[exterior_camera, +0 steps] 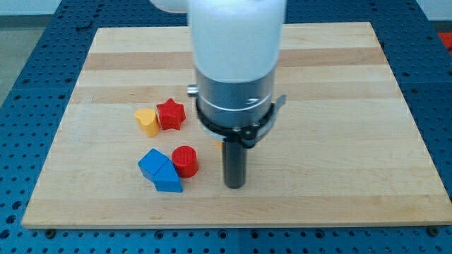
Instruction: Separate the green circle and the yellow hexagon
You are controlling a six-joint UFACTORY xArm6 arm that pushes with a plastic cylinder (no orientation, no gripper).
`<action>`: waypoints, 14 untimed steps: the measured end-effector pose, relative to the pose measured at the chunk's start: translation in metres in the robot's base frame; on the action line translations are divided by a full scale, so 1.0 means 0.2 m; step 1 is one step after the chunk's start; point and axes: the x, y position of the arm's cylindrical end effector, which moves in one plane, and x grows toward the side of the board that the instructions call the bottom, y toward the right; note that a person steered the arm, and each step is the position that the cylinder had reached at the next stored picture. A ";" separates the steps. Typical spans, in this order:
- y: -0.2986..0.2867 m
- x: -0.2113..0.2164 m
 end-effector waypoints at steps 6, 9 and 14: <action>0.52 -0.36; 0.47 -0.27; 0.15 -0.07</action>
